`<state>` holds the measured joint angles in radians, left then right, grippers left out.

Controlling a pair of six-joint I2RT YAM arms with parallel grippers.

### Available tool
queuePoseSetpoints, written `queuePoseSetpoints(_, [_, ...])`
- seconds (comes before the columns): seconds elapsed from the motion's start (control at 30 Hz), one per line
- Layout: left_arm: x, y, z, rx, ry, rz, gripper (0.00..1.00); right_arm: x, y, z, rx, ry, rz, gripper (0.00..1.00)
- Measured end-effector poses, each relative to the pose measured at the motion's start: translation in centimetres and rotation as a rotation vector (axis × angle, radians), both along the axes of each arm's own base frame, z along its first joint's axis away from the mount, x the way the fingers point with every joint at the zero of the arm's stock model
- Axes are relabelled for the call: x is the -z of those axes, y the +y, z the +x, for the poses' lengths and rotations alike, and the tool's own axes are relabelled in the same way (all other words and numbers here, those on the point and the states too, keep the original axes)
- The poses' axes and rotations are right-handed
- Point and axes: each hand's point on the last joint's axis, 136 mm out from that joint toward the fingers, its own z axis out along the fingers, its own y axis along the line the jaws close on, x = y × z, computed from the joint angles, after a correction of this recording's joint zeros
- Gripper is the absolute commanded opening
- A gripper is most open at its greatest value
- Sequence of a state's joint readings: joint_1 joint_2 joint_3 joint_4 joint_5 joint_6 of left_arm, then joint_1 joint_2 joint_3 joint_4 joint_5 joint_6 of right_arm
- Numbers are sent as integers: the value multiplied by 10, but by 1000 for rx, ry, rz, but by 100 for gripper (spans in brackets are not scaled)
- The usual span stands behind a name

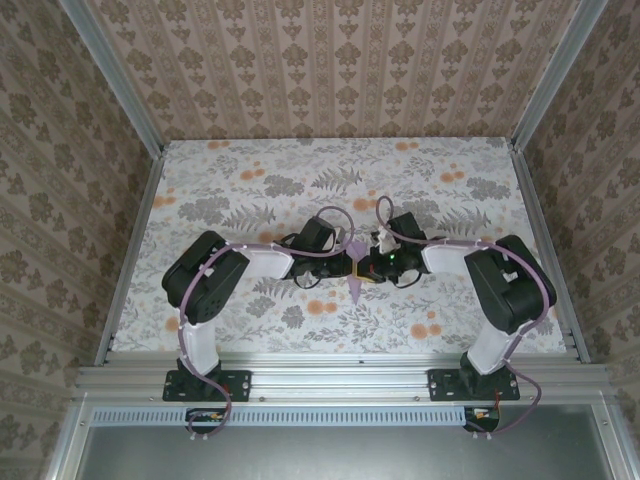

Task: Fold a paper plane with a square sheet of paper (pick it up from the middle)
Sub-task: Fold the wing for the fifth time at the center of the table.

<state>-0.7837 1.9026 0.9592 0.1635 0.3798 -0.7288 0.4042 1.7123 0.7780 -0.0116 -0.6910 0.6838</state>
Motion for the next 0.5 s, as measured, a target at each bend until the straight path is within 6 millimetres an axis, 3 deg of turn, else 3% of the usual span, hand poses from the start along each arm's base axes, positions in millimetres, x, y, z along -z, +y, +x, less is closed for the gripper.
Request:
queuePoseSetpoints(0.2, [0,0,-1,5,1,-3,13,7,13,-25,-38,41,-2,6])
queuePoseSetpoints(0.5, [-1,0,0,7,5,-7,13,23,10,-31,-43,71,-29,5])
